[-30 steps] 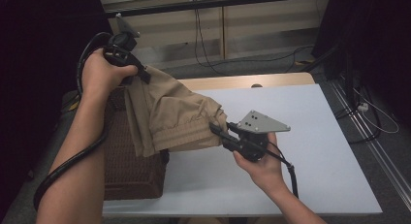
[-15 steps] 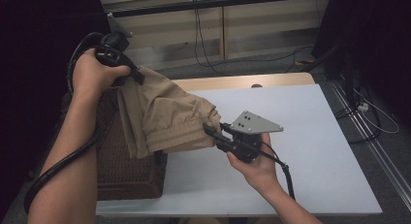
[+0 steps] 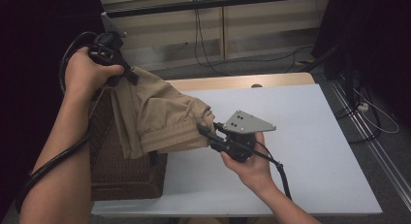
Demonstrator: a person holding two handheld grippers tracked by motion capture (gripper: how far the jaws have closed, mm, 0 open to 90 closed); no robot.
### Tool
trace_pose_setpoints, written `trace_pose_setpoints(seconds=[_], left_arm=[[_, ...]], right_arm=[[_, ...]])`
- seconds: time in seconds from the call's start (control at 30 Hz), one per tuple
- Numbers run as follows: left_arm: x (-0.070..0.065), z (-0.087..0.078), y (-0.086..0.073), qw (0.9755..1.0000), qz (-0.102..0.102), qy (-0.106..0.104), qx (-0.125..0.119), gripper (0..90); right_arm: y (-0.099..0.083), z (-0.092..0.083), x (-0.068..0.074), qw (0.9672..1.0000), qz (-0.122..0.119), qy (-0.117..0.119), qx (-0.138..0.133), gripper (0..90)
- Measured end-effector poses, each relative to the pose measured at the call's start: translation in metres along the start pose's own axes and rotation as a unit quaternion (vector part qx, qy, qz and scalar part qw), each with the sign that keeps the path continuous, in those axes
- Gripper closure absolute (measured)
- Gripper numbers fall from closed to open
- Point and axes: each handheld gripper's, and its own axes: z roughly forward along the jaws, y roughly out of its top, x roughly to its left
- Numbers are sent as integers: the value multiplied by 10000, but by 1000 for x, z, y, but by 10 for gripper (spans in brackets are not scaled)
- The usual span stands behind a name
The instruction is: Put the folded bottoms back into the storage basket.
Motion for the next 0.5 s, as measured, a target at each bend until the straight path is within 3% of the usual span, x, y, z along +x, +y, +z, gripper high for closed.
trace_pose_setpoints(seconds=[0.5], left_arm=[[8,-4,-2,10000,-35,54,37,858]], right_arm=[[3,8,6,10000,-45,81,-3,771]])
